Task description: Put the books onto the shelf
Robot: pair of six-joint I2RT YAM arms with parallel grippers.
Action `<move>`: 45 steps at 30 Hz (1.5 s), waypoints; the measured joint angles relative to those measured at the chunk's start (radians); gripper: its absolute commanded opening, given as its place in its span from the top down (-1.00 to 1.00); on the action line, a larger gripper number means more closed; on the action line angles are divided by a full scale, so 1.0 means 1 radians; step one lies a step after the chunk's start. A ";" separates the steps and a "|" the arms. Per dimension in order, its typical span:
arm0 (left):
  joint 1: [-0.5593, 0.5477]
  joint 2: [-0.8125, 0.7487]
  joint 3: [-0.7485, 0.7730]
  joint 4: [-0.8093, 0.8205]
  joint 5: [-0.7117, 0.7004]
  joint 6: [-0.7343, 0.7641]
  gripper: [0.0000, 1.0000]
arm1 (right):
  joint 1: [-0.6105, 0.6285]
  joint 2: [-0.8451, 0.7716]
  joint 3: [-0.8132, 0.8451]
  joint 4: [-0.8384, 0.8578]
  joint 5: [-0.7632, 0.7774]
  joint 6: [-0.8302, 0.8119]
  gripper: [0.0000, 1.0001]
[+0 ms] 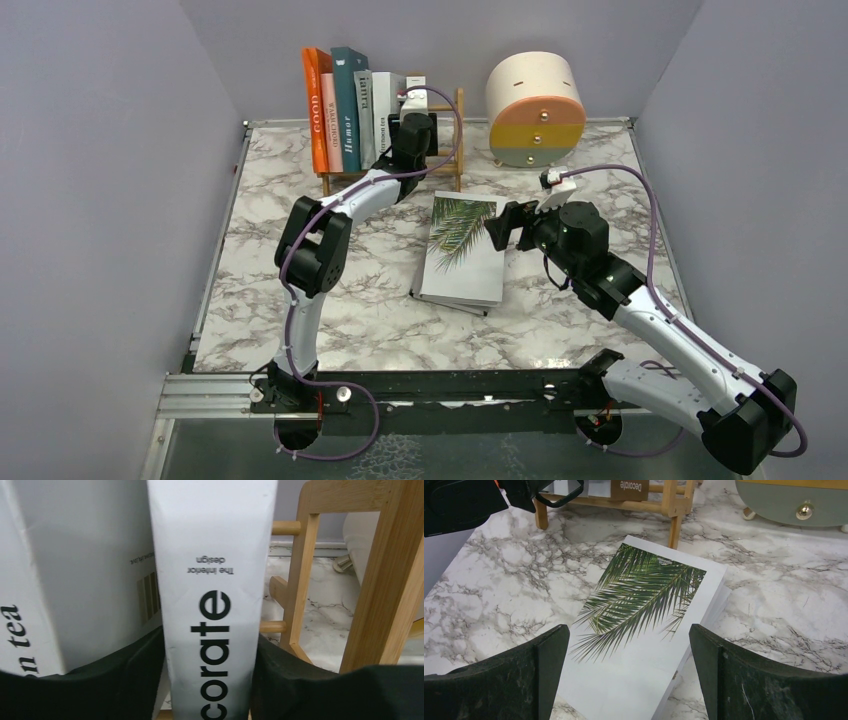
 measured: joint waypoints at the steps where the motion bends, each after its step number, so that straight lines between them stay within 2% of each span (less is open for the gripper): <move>1: -0.001 0.000 0.000 0.000 0.000 -0.002 -0.05 | 0.000 0.000 0.000 0.000 0.000 0.000 -0.78; 11: -0.001 -0.017 -0.010 -0.008 0.000 -0.010 -0.05 | 0.000 0.000 0.000 0.000 0.000 0.000 -0.78; 29: -0.050 -0.242 -0.056 -0.023 0.015 -0.008 -0.05 | 0.000 -0.004 0.000 -0.007 -0.001 0.001 -0.78; 39: -0.102 -0.277 -0.037 -0.065 0.241 -0.037 -0.06 | 0.000 -0.004 0.000 -0.007 -0.002 0.001 -0.78; 45: -0.101 -0.205 0.048 -0.087 0.345 -0.055 -0.12 | 0.000 -0.011 0.000 -0.012 -0.002 0.001 -0.78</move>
